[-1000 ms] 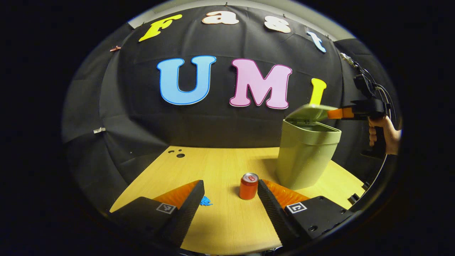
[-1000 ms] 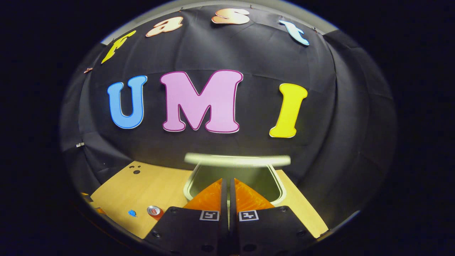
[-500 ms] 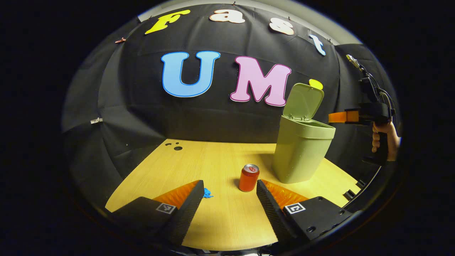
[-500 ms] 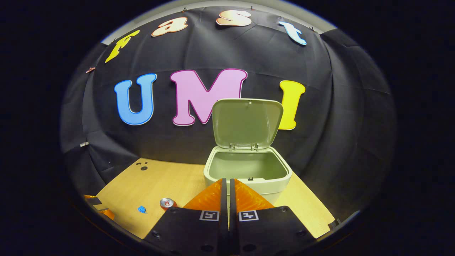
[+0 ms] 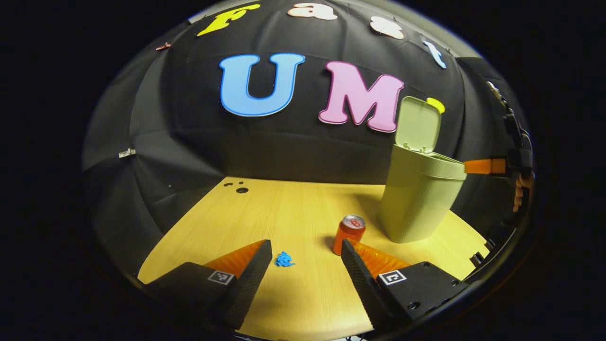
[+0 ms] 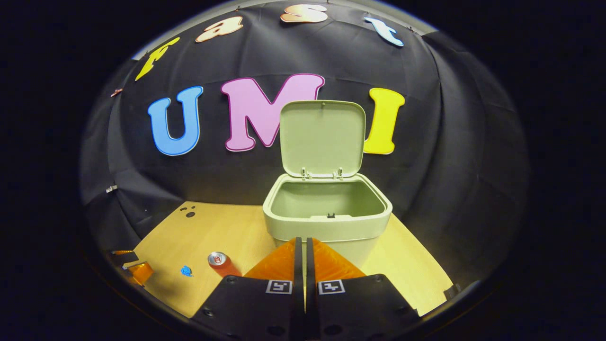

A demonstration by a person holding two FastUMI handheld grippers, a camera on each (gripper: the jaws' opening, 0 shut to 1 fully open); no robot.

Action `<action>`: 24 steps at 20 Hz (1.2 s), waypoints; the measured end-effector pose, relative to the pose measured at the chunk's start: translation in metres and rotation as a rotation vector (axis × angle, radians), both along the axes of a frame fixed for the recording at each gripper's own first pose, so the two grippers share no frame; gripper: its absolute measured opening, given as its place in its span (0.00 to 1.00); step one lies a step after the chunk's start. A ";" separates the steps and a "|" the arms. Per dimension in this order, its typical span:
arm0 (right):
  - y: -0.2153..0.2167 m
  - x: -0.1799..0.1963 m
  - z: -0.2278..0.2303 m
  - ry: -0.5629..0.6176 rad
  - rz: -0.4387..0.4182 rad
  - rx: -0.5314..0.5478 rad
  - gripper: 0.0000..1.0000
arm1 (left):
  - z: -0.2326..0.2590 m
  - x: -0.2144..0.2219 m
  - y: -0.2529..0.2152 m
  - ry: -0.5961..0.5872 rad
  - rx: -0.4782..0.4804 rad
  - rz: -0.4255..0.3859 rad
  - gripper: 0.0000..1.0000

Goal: Press the lid of the desktop garbage bin to open it, pick up the crumpled paper on the desktop and throw it into the bin, then pick up the pop can on the desktop and drop it into the bin, and finally close the garbage bin lid.

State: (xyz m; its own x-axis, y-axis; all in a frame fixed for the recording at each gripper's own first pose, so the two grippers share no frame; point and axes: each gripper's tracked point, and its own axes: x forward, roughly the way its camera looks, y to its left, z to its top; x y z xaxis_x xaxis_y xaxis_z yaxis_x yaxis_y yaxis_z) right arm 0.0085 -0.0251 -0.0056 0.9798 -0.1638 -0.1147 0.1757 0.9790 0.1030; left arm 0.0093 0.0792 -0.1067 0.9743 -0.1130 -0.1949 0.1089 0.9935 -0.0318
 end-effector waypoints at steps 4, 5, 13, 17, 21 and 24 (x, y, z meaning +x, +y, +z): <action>0.011 0.007 -0.032 0.068 0.063 0.009 0.13 | -0.026 0.038 0.023 0.065 -0.003 0.073 0.95; 0.015 0.008 -0.040 0.085 0.083 0.005 0.19 | -0.032 0.044 0.024 0.090 -0.013 0.083 0.95; 0.034 -0.004 -0.082 0.171 0.140 0.007 1.00 | -0.100 0.080 0.033 0.260 0.078 0.106 0.95; 0.030 -0.010 -0.095 0.196 0.139 0.037 1.00 | -0.119 0.095 0.024 0.309 0.109 0.099 0.95; 0.021 -0.018 -0.109 0.228 0.130 0.074 1.00 | -0.135 0.114 0.021 0.350 0.107 0.116 0.95; 0.009 -0.021 -0.112 0.235 0.111 0.072 1.00 | -0.149 0.122 0.022 0.383 0.122 0.115 0.95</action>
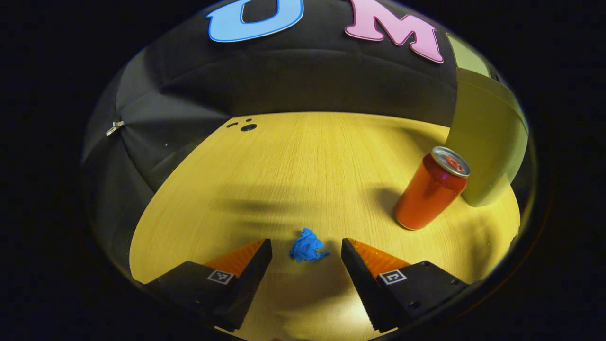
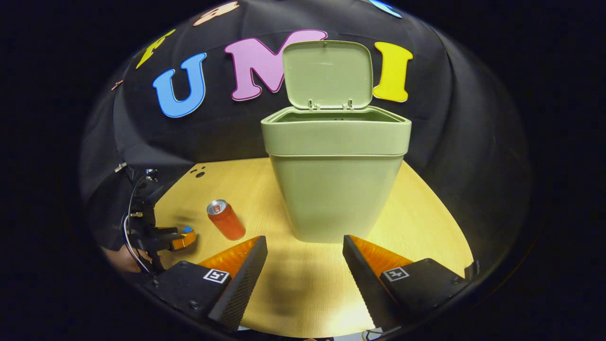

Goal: Press the lid of the desktop garbage bin to open it, pick up the crumpled paper on the desktop and throw it into the bin, then pick up the pop can on the desktop and drop it into the bin, and finally close the garbage bin lid.

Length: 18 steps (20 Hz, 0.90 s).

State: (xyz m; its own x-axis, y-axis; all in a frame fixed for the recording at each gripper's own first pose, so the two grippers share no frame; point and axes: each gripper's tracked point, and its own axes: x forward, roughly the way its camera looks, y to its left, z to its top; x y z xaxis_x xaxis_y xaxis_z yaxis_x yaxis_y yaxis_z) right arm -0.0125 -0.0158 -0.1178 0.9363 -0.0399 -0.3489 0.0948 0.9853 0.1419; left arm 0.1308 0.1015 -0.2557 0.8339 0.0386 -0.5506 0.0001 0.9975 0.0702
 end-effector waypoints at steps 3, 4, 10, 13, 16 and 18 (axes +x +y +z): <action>-0.008 -0.005 -0.005 0.012 -0.012 0.002 1.00 | -0.011 0.007 0.003 0.022 0.018 -0.003 0.94; -0.010 -0.006 -0.005 0.013 -0.011 0.000 1.00 | -0.009 0.007 0.002 0.012 0.022 -0.008 0.91; -0.010 0.001 -0.003 0.013 0.017 -0.011 1.00 | -0.015 0.006 -0.010 0.019 -0.014 -0.021 0.63; -0.013 0.004 0.000 0.003 0.017 -0.033 1.00 | -0.017 0.005 -0.014 0.020 -0.007 -0.003 0.44; -0.013 0.005 0.004 -0.008 0.023 -0.034 1.00 | -0.015 0.004 -0.015 0.013 -0.007 0.009 0.35; -0.013 0.004 0.002 -0.002 0.029 -0.038 1.00 | -0.013 0.005 -0.016 0.009 -0.006 0.003 0.27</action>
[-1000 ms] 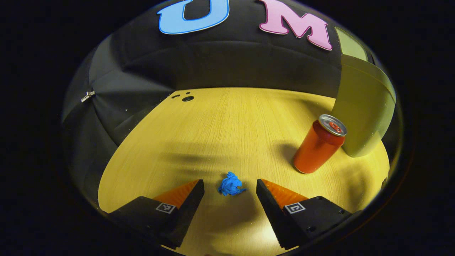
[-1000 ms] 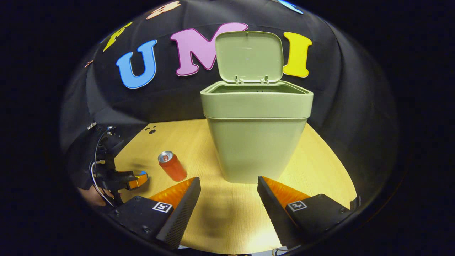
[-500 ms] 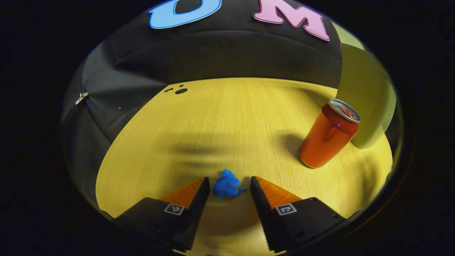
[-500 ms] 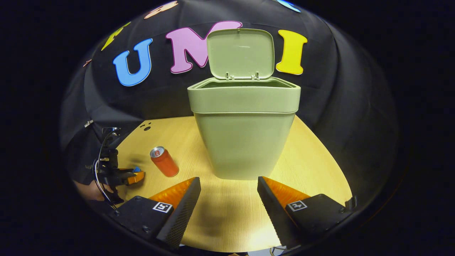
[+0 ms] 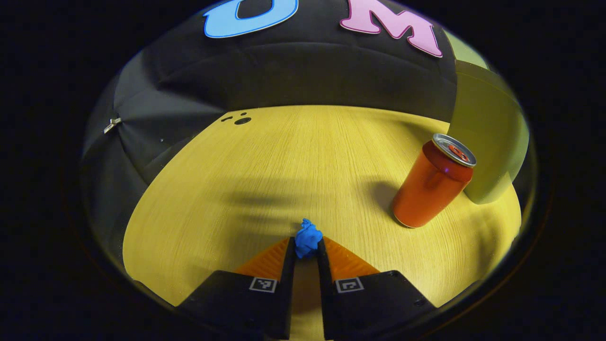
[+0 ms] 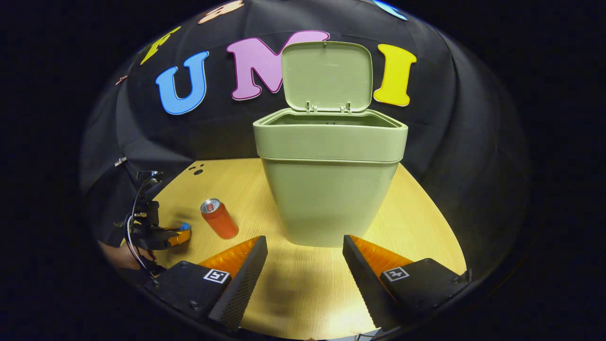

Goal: Press the lid of the desktop garbage bin to open it, pick up the crumpled paper on the desktop and throw it into the bin, then pick up the pop can on the desktop and drop it into the bin, and finally close the garbage bin lid.

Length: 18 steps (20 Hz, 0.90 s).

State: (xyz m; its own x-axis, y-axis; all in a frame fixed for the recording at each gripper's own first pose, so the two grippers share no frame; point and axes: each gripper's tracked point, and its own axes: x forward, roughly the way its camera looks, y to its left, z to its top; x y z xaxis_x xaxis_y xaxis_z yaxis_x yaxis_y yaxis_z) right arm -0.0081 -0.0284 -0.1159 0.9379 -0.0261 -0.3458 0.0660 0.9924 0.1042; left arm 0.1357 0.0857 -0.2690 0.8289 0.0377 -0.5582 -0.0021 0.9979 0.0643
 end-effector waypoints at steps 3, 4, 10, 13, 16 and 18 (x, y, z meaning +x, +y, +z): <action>0.001 -0.002 -0.002 0.006 0.011 -0.003 1.00 | 0.006 0.001 0.000 -0.021 0.004 -0.007 0.24; 0.001 -0.002 -0.002 0.006 0.011 -0.008 1.00 | 0.008 0.000 0.000 -0.029 0.000 -0.009 0.24; 0.009 0.000 -0.008 0.016 0.038 0.000 1.00 | 0.054 -0.001 -0.007 -0.114 -0.010 -0.042 0.28; 0.013 0.001 -0.007 0.014 0.047 0.008 1.00 | 0.091 -0.006 -0.017 -0.167 0.010 -0.094 0.24; 0.013 0.003 -0.005 0.005 0.049 0.012 1.00 | 0.136 -0.010 -0.035 -0.236 0.013 -0.154 0.28; 0.012 0.003 -0.007 0.010 0.042 0.015 1.00 | 0.167 -0.011 -0.051 -0.267 0.007 -0.190 0.28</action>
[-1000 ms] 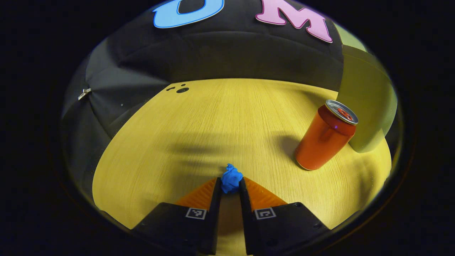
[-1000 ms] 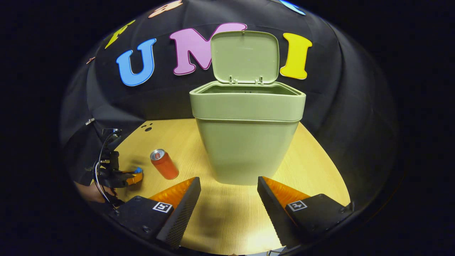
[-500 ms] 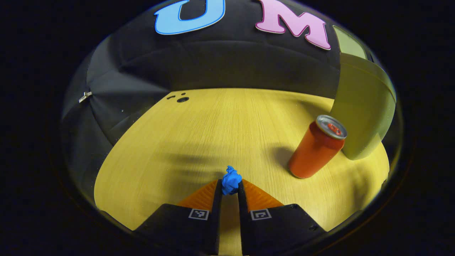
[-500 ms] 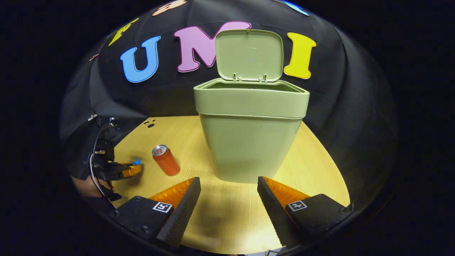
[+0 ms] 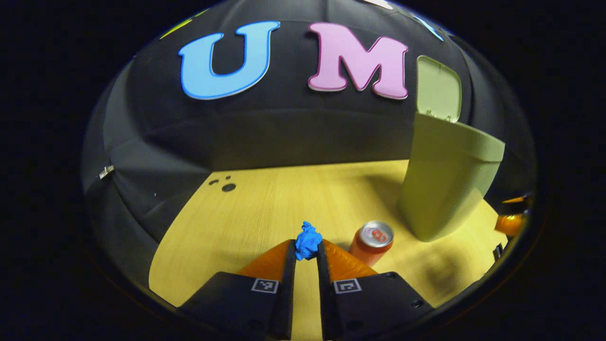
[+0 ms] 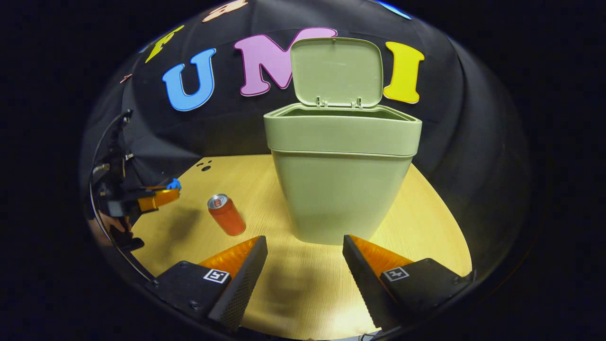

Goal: Press the lid of the desktop garbage bin to open it, pick up the crumpled paper on the desktop and throw it into the bin, then pick up the pop can on the desktop and drop it into the bin, and finally close the garbage bin lid.

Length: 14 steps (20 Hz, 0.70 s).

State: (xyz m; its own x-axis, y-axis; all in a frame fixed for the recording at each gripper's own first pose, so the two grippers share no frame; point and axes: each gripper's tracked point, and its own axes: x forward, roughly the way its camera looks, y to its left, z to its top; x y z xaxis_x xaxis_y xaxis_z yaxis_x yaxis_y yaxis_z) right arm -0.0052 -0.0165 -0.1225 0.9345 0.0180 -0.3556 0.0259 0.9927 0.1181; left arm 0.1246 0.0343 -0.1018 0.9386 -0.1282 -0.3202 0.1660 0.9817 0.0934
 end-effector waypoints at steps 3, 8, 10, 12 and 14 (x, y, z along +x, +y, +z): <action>-0.003 0.001 0.004 -0.011 -0.014 0.019 1.00 | 0.049 -0.001 -0.027 -0.061 -0.003 -0.074 0.28; -0.009 -0.005 -0.001 -0.003 -0.024 0.031 1.00 | 0.116 -0.003 -0.106 -0.122 -0.065 -0.253 0.28; -0.013 -0.007 -0.001 -0.005 -0.034 0.040 1.00 | 0.133 -0.004 -0.140 -0.138 -0.078 -0.326 0.28; -0.019 -0.008 0.001 -0.014 -0.046 0.041 1.00 | 0.146 -0.005 -0.170 -0.157 -0.083 -0.389 0.28; -0.024 -0.010 0.002 -0.018 -0.051 0.031 1.00 | 0.155 -0.006 -0.197 -0.170 -0.079 -0.442 0.28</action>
State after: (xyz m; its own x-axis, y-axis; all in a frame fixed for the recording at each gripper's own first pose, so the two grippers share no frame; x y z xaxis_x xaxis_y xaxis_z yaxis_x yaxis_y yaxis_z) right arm -0.0154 -0.0408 -0.1204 0.9406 -0.0186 -0.3389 0.0736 0.9859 0.1501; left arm 0.1183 -0.1630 0.0531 0.8267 -0.5450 -0.1403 0.5583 0.8255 0.0833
